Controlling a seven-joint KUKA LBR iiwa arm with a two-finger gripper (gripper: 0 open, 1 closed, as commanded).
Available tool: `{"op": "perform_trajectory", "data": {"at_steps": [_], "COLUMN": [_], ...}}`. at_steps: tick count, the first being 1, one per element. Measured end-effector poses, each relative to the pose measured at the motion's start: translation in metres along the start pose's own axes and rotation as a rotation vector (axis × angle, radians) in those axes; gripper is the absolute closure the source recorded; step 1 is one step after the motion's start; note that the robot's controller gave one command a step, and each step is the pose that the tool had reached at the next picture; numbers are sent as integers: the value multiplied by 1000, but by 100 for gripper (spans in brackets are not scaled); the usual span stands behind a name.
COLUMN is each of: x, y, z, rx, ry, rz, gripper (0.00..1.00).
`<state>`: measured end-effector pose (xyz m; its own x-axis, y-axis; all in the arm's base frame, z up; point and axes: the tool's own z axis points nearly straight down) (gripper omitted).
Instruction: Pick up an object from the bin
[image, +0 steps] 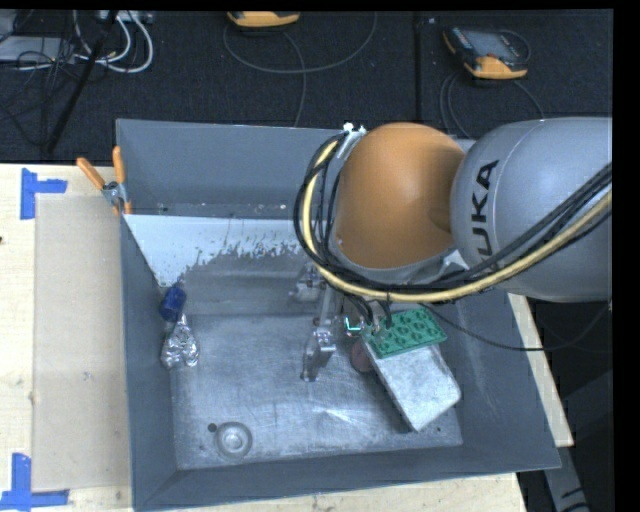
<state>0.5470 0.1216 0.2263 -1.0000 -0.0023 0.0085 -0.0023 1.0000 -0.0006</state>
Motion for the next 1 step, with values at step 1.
{"op": "perform_trajectory", "data": {"at_steps": [1], "x": [-6], "y": [-57], "z": [93], "rx": [2], "ry": [0], "rz": [-90], "gripper": [0]}}
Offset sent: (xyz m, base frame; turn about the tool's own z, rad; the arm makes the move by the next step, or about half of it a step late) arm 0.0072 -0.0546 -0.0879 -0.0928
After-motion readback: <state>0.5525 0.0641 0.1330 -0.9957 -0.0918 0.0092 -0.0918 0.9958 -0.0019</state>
